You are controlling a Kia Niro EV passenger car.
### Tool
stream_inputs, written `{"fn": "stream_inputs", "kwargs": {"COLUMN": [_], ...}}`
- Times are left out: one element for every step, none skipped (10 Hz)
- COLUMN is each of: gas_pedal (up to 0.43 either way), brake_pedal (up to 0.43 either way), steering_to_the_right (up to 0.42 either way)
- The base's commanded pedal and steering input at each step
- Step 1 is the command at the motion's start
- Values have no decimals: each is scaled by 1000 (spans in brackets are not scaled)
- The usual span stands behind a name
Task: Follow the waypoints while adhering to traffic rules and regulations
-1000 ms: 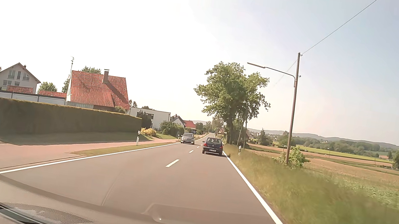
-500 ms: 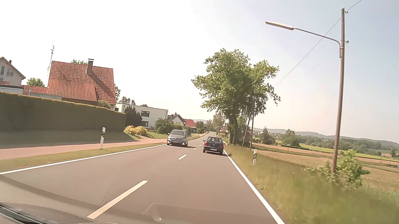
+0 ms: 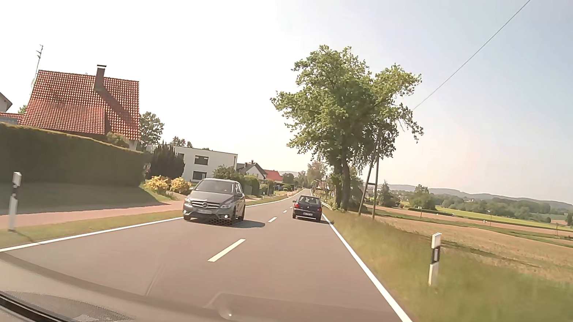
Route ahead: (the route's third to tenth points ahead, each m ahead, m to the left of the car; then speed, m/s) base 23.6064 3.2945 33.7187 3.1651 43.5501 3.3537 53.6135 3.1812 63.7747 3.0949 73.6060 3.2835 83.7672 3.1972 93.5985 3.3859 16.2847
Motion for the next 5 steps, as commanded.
{"fn": "stream_inputs", "kwargs": {"gas_pedal": [169,169,169,169,169], "brake_pedal": [0,0,0,0,0], "steering_to_the_right": [-2,-2,-3,-2,-2]}}
